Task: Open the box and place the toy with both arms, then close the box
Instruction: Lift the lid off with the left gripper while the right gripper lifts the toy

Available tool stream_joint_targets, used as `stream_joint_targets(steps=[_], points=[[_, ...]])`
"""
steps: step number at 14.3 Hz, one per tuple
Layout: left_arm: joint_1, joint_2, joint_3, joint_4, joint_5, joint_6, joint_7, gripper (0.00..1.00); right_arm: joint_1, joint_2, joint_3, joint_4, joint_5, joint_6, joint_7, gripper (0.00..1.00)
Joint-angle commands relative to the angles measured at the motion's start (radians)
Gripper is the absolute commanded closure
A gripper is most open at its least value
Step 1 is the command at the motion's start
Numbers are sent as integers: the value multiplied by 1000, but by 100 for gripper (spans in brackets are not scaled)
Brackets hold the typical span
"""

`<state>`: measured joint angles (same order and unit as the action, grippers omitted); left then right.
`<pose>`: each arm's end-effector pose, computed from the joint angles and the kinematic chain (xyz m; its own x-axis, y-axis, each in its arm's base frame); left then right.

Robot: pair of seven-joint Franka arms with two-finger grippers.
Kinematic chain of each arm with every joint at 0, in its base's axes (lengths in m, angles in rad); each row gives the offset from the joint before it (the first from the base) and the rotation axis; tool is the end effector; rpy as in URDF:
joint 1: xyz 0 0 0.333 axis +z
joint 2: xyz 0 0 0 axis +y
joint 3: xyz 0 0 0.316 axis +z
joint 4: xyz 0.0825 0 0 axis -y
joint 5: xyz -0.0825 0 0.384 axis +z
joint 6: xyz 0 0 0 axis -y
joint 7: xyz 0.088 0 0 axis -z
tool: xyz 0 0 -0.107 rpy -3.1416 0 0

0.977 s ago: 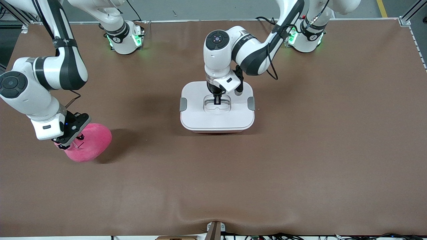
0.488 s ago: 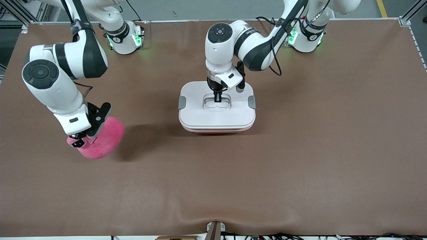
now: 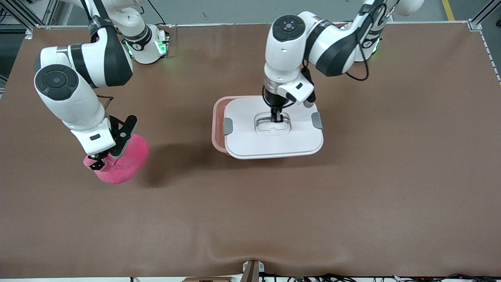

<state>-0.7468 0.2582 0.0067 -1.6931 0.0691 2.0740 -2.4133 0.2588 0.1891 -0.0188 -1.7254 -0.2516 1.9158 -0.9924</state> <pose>0.4807 -0.4347 0.4561 -0.0693 0.9965 -0.0467 0.9887 0.0748 0.1298 0.6050 0.1306 0.4714 0.2570 0.9446 -0.2040 0.9640 -0.2358 0.1225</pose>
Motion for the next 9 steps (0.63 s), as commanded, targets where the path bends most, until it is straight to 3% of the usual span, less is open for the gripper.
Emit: stream_joint_targets(steps=[1,9], points=[[36,-53,-7,-31,20,-28,28,100,4,4,-4,33,-14,-20,-14,100],[119,-146,-8,-126,9,-29,155,100,63,13,-4,67,-20,-23,-15,100]])
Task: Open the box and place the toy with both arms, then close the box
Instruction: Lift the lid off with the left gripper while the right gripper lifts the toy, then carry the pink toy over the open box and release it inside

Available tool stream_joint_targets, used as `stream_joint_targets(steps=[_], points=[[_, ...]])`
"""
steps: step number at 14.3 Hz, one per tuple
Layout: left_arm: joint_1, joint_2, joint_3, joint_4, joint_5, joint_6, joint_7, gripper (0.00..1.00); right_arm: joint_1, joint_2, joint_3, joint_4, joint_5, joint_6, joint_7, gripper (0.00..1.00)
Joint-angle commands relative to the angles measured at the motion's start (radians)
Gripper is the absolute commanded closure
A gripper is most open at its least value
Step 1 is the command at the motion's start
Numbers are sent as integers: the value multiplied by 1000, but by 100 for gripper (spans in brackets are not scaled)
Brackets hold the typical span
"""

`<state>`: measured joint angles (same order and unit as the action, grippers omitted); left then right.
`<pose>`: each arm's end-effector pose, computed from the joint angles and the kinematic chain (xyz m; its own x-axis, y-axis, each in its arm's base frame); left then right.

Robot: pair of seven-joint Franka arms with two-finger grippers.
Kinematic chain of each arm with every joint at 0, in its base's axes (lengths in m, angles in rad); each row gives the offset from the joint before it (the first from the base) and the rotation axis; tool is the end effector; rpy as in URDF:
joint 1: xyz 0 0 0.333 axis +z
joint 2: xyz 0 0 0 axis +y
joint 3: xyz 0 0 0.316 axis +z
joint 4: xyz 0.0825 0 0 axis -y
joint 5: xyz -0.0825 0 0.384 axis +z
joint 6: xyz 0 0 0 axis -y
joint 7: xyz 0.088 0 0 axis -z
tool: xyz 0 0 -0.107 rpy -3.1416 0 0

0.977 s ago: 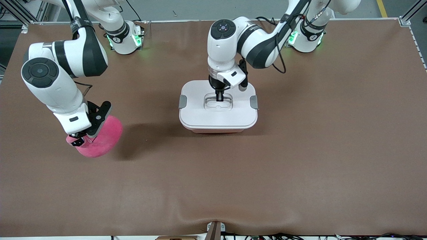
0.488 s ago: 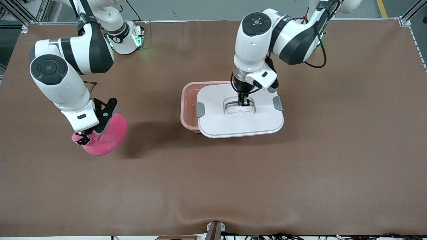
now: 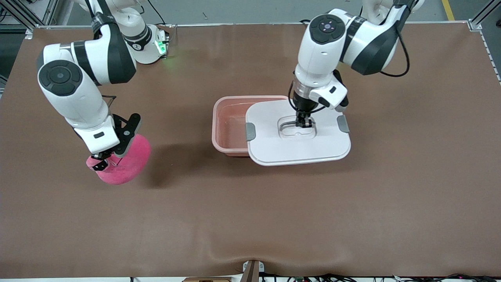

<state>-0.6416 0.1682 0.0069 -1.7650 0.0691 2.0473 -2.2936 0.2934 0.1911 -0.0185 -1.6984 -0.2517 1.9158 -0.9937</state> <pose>0.5031 -0.3661 0.4756 -0.0581 0.9980 -0.0253 0.9899 0.0608 0.1281 0.6042 0.1528 0.4832 0.2273 0.9546 -0.1924 0.9688 -0.2016 0.1442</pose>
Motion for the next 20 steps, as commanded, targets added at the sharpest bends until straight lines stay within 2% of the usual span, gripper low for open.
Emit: stream_joint_targets(steps=[1,5,7,11,13,16,20], points=[[34,-64,-8,-57,9,-3,51,100,39,11,-5,42,-21,-32,-16,100],[103,-114,-8,-108,-8,-10,205,100,137,10,-3,106,-23,-159,-77,100],[160,-137,-8,-120,-57,-12,300,100,211,10,-5,144,-24,-222,-153,100],[249,-156,-8,-117,-109,-71,474,100,324,10,-5,152,-26,-279,-203,100],[281,-157,-8,-120,-117,-79,505,100,395,22,-5,164,-82,-290,-194,100],[322,-157,-8,-119,-117,-108,601,100,476,68,-5,207,-138,-331,-192,100],[370,-157,-8,-117,-117,-119,618,100,572,186,-8,353,-175,-463,-154,100]])
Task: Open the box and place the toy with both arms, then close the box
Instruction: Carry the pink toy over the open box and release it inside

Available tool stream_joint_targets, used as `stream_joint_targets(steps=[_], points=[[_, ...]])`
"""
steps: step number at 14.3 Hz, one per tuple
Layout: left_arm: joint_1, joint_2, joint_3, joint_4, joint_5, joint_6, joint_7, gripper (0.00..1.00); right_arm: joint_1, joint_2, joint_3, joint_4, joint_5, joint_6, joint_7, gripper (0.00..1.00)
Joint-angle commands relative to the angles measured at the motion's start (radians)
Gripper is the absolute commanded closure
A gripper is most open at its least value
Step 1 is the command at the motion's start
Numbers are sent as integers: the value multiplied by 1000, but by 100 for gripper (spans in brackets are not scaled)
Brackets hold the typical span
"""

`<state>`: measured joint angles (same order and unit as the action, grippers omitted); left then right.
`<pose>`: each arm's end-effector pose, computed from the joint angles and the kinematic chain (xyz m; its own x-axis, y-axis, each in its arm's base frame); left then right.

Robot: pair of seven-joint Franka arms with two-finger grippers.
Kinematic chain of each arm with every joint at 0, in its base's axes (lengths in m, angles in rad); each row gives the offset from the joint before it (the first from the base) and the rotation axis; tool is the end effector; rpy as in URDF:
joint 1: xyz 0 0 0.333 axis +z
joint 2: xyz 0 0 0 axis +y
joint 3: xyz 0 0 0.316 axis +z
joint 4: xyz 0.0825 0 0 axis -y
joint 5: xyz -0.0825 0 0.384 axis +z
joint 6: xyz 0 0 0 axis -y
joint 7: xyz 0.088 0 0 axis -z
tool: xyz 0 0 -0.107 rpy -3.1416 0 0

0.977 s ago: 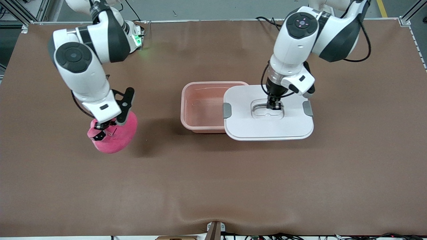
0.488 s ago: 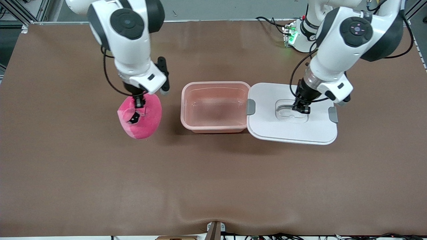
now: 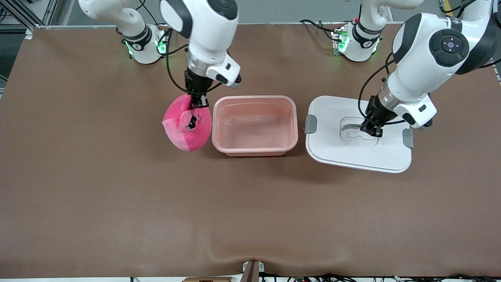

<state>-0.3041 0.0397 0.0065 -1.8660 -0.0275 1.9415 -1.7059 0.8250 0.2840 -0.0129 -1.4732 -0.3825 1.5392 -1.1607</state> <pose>0.5506 -0.1709 0.4934 0.1528 0.9878 -0.0303 0.9879 -0.1519 0.0319 0.4588 0.4258 0.5076 -0.3891 0.8174 -0.4247 0.9114 0.4085 -0.0487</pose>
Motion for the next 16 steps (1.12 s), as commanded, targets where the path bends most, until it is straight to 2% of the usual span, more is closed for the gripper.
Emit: stream_joint_targets(steps=[1,5,7,12,16], points=[[34,-29,-8,-16,-22,-12,34,100,51,121,-13,158,-47,-115,13,100],[39,-27,1,-12,-46,-10,11,100,71,178,-13,200,-47,-128,16,100],[80,-27,-5,-10,-48,-10,14,100,98,188,-15,208,-47,-128,56,100],[82,-27,-5,-15,-48,-10,32,100,143,225,-13,211,-47,-119,156,100],[82,-27,-5,-15,-48,-10,32,100,171,265,-13,227,-47,-119,193,93]])
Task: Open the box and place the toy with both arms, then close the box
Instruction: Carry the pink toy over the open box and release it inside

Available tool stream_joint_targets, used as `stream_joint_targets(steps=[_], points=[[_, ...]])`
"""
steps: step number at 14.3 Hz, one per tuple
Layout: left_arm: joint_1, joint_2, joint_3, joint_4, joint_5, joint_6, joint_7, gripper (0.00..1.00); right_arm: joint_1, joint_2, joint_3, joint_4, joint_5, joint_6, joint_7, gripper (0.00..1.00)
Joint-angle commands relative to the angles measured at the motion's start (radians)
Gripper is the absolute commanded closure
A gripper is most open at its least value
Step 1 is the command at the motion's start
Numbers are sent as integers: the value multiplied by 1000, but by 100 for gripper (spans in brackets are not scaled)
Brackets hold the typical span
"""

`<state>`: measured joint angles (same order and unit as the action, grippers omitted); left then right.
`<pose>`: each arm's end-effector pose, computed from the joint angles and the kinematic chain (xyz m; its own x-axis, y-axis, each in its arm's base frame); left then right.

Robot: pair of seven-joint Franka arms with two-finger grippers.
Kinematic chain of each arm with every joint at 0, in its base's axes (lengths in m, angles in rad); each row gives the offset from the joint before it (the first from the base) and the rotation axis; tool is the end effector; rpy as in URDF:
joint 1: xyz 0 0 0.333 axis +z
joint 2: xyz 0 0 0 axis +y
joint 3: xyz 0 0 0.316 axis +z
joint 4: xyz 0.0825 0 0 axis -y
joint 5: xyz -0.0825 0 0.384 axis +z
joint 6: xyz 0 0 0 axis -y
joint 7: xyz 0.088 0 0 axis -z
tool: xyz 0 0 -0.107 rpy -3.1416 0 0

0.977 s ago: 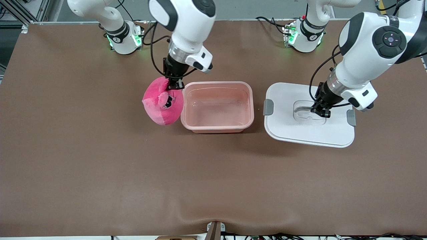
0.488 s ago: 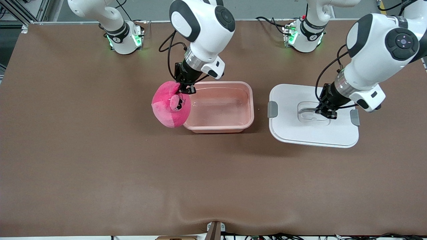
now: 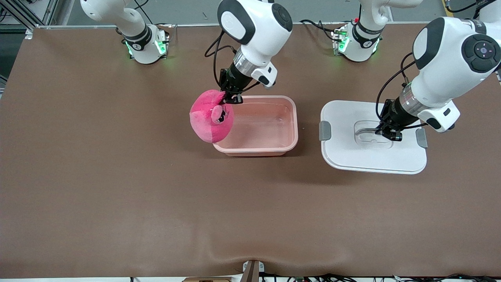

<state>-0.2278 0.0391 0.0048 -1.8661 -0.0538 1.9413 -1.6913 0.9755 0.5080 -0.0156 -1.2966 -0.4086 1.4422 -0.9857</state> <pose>0.5613 -0.1311 0.4938 0.0845 0.9949 -0.0545 0.9961 -0.0830 0.0293 0.4180 0.5193 0.4388 -0.3490 0.7810 -0.5179 0.9271 0.3683 -0.0693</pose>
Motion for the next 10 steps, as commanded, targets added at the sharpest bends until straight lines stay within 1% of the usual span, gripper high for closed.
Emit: stream_joint_targets(steps=[1,2,3,4,5,8,10], points=[[7,-27,-3,-15,-21,-12,18,100,26,47,-10,53,-21,-22,30,90],[7,-27,-3,-15,-21,-10,18,100,26,52,-10,56,-21,-22,41,76],[7,-27,-3,-15,-21,-12,18,100,31,55,-10,66,-21,-22,44,52],[7,-27,-3,-16,-21,-12,18,100,31,57,-10,78,-21,-23,44,24],[7,-27,-3,-16,-21,-12,18,100,34,57,-10,97,-19,-28,44,0],[7,-27,-3,-16,-21,-12,18,100,41,46,-10,178,-10,-61,45,0],[7,-27,-3,-16,-21,-12,18,100,45,9,-9,233,-9,-98,45,0]])
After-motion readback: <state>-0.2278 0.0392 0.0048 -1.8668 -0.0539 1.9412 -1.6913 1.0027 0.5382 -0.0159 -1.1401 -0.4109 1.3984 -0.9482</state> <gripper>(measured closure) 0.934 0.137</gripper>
